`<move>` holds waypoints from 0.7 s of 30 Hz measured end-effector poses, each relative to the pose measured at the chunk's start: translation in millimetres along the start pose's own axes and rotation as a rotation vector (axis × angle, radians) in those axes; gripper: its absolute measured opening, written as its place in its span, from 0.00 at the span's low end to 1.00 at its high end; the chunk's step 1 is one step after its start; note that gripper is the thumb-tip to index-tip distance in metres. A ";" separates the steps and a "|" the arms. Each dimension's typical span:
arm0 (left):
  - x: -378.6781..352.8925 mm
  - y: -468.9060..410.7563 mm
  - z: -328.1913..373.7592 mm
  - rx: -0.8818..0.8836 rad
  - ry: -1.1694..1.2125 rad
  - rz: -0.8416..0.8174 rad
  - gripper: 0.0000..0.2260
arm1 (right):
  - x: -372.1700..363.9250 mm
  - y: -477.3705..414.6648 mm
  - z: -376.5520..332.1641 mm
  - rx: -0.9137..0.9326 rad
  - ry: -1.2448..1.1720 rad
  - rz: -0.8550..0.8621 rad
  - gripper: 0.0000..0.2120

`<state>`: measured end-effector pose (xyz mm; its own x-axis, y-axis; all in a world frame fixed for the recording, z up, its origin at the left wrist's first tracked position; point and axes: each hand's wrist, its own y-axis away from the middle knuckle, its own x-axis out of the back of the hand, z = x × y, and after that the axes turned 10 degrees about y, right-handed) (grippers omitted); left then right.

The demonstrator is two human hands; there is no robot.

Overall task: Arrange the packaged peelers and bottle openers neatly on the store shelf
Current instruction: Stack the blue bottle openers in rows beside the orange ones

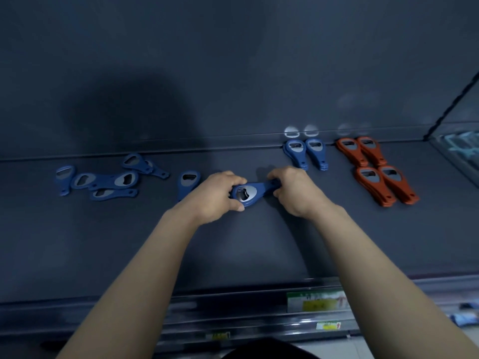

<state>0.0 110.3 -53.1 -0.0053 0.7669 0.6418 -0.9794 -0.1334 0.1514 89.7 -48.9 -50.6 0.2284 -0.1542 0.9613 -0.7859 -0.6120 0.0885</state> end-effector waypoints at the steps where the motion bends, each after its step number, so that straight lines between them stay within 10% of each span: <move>1: -0.5 0.4 0.4 0.001 0.005 0.002 0.27 | 0.1 -0.3 1.1 0.004 -0.005 -0.005 0.18; 9: -2.6 10.4 6.0 0.016 -0.002 0.070 0.26 | 5.5 0.7 2.1 0.073 0.022 -0.012 0.15; 13: 7.1 28.5 -6.3 0.034 -0.183 0.391 0.21 | 6.3 0.1 2.5 0.086 0.061 -0.021 0.15; 21: -3.5 55.8 -14.0 0.417 -0.198 0.677 0.21 | 2.2 1.7 0.6 0.157 0.069 0.006 0.13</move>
<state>-57.4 109.0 -57.4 -0.4946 0.3167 0.8093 -0.6214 -0.7799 -0.0745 89.2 -50.8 -48.5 0.1798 -0.1075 0.9778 -0.6864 -0.7257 0.0464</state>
